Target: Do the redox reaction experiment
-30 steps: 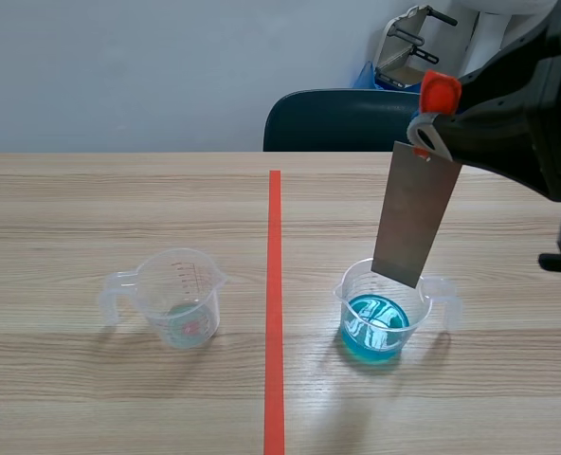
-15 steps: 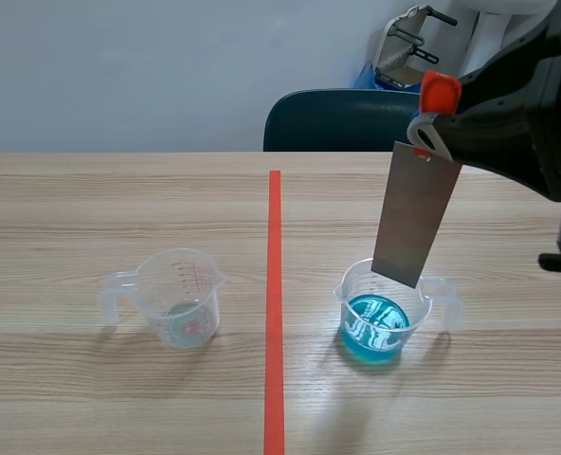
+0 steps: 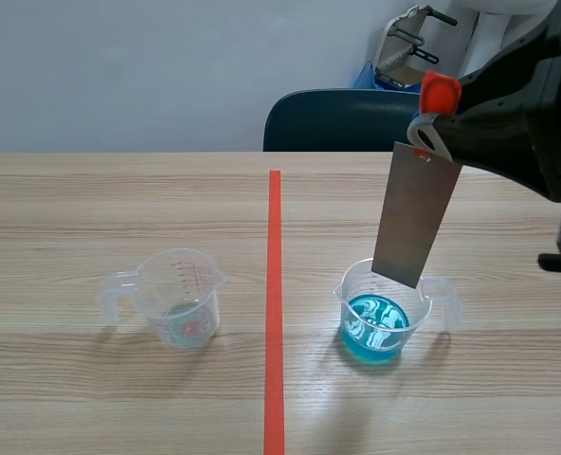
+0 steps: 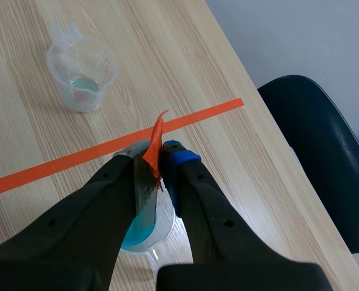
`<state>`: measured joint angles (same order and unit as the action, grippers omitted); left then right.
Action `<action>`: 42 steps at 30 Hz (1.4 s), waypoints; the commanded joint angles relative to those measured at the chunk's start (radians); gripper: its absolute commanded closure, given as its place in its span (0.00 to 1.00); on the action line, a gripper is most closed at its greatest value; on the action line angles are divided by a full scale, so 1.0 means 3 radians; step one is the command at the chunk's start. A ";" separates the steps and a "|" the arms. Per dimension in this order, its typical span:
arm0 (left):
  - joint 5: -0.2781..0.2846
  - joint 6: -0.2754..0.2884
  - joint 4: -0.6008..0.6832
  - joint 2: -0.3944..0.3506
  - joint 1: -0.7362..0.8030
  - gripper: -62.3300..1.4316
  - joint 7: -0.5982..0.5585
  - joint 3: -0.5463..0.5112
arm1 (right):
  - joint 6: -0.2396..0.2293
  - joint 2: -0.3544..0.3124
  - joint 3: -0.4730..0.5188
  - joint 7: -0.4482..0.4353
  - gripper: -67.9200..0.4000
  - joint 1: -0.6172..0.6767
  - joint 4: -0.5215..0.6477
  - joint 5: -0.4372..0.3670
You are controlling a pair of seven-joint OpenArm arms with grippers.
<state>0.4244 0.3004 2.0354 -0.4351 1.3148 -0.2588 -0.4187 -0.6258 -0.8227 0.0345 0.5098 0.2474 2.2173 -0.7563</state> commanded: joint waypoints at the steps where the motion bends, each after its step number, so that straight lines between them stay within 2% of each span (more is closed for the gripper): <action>1: 0.0020 0.0018 0.0051 0.0025 0.0006 0.00 -0.0047 -0.0003 | 0.0013 -0.0008 0.0029 -0.0038 0.98 -0.0041 0.0052 -0.0025; 29: 0.0020 0.0018 0.0051 0.0025 0.0006 0.00 -0.0045 -0.0003 | 0.0013 -0.0008 0.0029 -0.0038 0.98 -0.0041 0.0052 -0.0025; 37: 0.0020 0.0018 0.0048 0.0025 0.0006 0.00 0.0060 -0.0001 | 0.0013 -0.0008 0.0029 -0.0039 0.98 -0.0041 0.0052 -0.0025; 42: 0.0020 0.0029 0.0034 0.0019 -0.0294 0.00 0.0173 0.0048 | 0.0013 -0.0009 0.0029 -0.0039 0.98 -0.0041 0.0052 -0.0025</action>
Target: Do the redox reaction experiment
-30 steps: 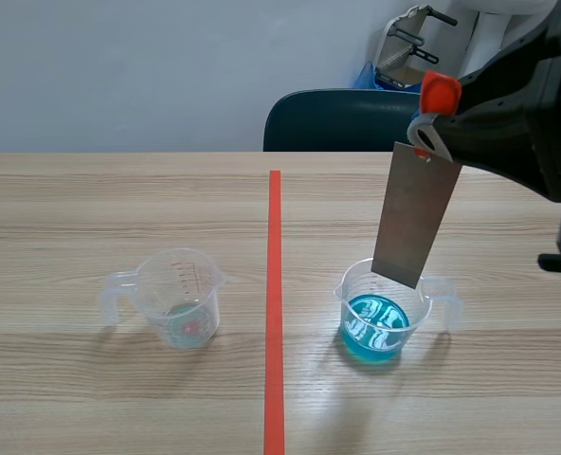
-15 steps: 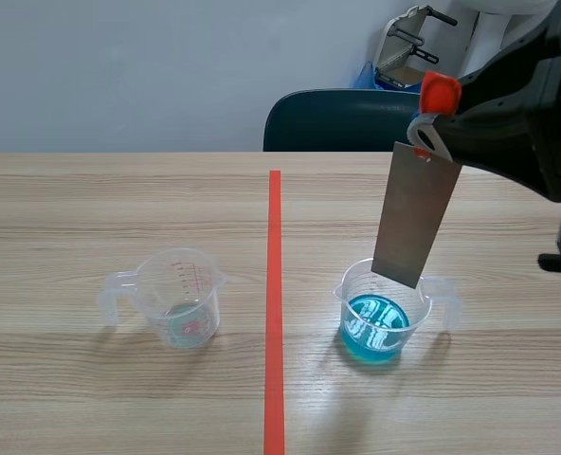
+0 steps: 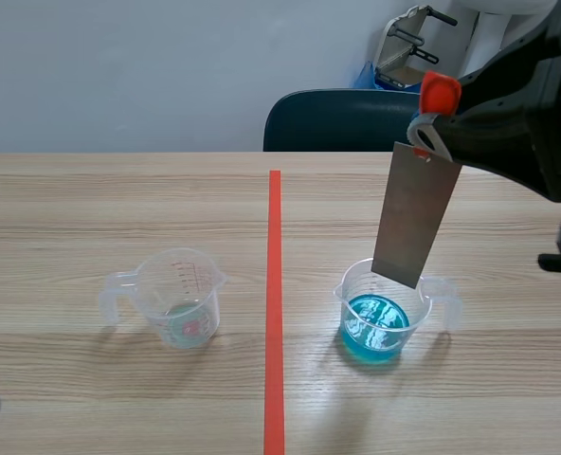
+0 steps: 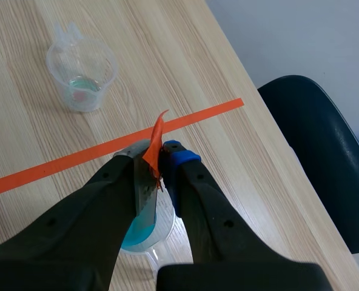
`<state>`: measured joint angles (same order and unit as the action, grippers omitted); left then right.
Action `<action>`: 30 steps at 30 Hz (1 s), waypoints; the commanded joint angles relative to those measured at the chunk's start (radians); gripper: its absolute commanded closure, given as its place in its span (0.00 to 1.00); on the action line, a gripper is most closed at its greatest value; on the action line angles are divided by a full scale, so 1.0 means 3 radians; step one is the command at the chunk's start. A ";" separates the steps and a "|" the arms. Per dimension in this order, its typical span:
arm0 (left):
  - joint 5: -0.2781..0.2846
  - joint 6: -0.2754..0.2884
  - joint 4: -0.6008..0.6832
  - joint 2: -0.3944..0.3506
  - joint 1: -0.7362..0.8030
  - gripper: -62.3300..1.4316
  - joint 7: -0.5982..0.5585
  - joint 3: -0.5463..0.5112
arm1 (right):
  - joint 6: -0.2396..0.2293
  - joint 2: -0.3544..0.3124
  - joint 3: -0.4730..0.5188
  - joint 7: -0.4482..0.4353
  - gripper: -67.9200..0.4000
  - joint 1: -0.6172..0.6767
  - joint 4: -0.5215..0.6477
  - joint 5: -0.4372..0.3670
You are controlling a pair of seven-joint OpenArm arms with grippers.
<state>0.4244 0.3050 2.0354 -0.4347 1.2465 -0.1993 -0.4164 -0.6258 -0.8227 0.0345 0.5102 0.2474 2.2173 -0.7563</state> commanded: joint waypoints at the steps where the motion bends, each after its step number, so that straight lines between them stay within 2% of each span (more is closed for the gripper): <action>1: 0.0020 0.0018 0.0015 0.0003 -0.0150 0.00 -0.0011 0.0079 | 0.0013 -0.0009 0.0029 -0.0041 0.98 -0.0041 0.0052 -0.0027; 6: 0.0019 0.0029 -0.0131 -0.0155 -0.0654 0.00 0.0065 0.0441 | 0.0013 -0.0009 0.0028 -0.0039 0.98 -0.0041 0.0052 -0.0027; 8: 0.0018 0.0027 -0.0205 -0.0233 -0.0868 0.19 0.0057 0.0643 | 0.0013 -0.0009 0.0028 -0.0039 0.98 -0.0041 0.0052 -0.0025; 12: -0.0020 -0.0122 -0.0342 -0.0278 -0.1335 0.46 0.0058 0.1033 | 0.0013 -0.0009 0.0028 -0.0039 0.98 -0.0041 0.0052 -0.0025; 16: -0.0022 -0.0145 -0.0594 -0.0281 -0.1851 0.82 0.0058 0.1423 | 0.0013 -0.0009 0.0028 -0.0039 0.98 -0.0041 0.0052 -0.0025; 18: -0.0075 -0.0174 -0.0768 -0.0278 -0.2131 0.92 0.0058 0.1657 | 0.0013 -0.0009 0.0028 -0.0041 0.98 -0.0041 0.0052 -0.0027; 21: -0.0134 -0.0216 -0.1049 -0.0261 -0.2551 0.94 0.0058 0.2029 | 0.0013 -0.0009 0.0028 -0.0038 0.98 -0.0041 0.0052 -0.0025; 26: -0.0134 -0.0449 -0.1504 -0.0167 -0.3195 0.94 0.0057 0.2619 | 0.0013 -0.0009 0.0028 -0.0039 0.98 -0.0041 0.0052 -0.0027; 30: -0.0154 -0.0462 -0.1844 -0.0005 -0.3607 0.94 0.0057 0.2946 | 0.0013 -0.0009 0.0028 -0.0039 0.98 -0.0041 0.0052 -0.0027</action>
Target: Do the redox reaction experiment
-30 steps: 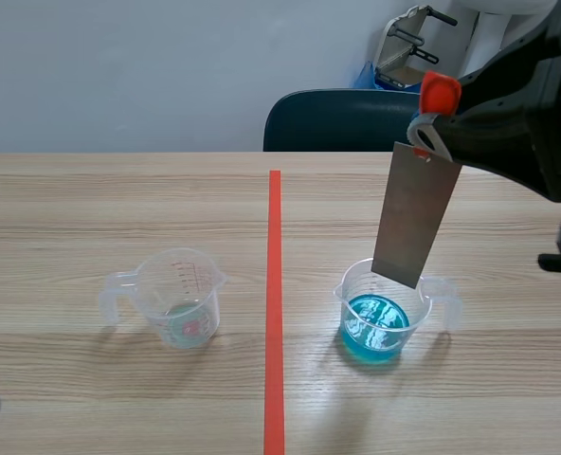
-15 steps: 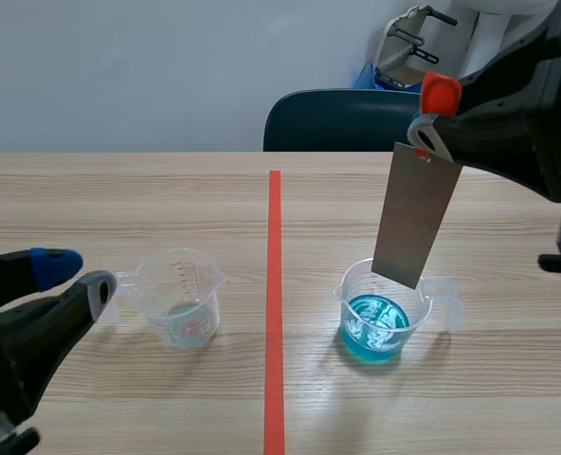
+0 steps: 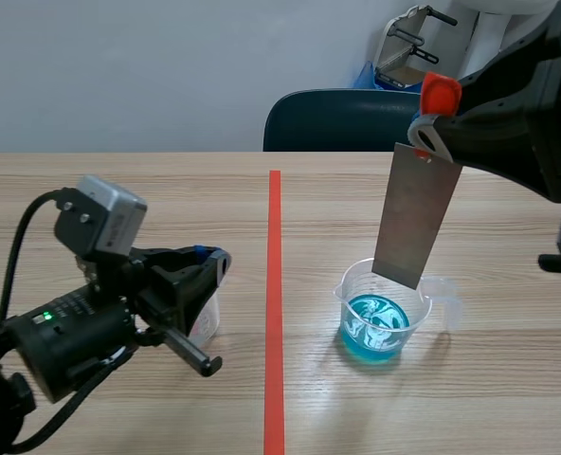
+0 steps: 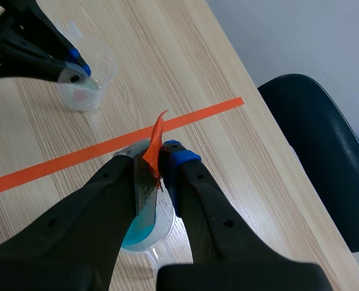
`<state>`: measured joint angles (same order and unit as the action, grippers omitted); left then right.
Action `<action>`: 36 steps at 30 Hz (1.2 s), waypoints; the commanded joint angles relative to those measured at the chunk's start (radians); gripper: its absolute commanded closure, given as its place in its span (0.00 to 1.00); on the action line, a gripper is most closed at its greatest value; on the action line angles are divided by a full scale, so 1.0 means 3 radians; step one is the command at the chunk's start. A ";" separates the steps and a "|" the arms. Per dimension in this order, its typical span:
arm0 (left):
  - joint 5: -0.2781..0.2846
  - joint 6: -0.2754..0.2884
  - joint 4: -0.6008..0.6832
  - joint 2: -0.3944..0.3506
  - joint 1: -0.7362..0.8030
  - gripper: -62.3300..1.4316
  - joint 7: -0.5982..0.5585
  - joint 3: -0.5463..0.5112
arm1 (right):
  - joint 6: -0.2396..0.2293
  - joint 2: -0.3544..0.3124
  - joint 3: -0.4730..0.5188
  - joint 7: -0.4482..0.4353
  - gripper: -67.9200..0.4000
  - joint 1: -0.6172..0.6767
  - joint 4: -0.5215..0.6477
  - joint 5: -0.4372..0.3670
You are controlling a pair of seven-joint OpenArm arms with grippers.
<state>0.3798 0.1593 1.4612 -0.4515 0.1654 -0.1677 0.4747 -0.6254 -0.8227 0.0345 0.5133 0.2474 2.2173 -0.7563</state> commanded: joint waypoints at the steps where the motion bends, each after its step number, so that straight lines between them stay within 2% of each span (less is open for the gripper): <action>1: -0.0008 0.0024 -0.0005 0.0092 -0.0092 0.94 -0.0048 0.0045 | 0.0011 -0.0009 0.0028 -0.0050 0.98 -0.0041 0.0052 -0.0027; 9: -0.0033 0.0025 -0.0524 0.0393 -0.0629 0.94 -0.0050 0.0477 | 0.0011 -0.0009 0.0028 -0.0050 0.98 -0.0041 0.0052 -0.0025; 14: -0.0164 0.0025 -0.0779 0.0559 -0.0824 0.94 -0.0050 0.0655 | 0.0011 -0.0009 0.0028 -0.0050 0.98 -0.0041 0.0052 -0.0025; 19: -0.0184 0.0027 -0.0974 0.0702 -0.0955 0.93 -0.0056 0.0777 | 0.0011 -0.0009 0.0028 -0.0050 0.98 -0.0041 0.0052 -0.0025; 26: -0.0309 0.0037 -0.1072 0.0839 -0.1061 0.93 -0.0078 0.0966 | 0.0011 -0.0009 0.0028 -0.0048 0.98 -0.0041 0.0052 -0.0025; 36: -0.0361 0.0036 -0.1072 0.0875 -0.1061 0.94 -0.0084 0.0970 | 0.0011 -0.0009 0.0028 -0.0048 0.98 -0.0041 0.0052 -0.0025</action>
<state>0.2684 0.1673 1.1187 -0.1967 -0.1471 -0.1757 0.7712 -0.6254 -0.8227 0.0345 0.5133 0.2474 2.2173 -0.7563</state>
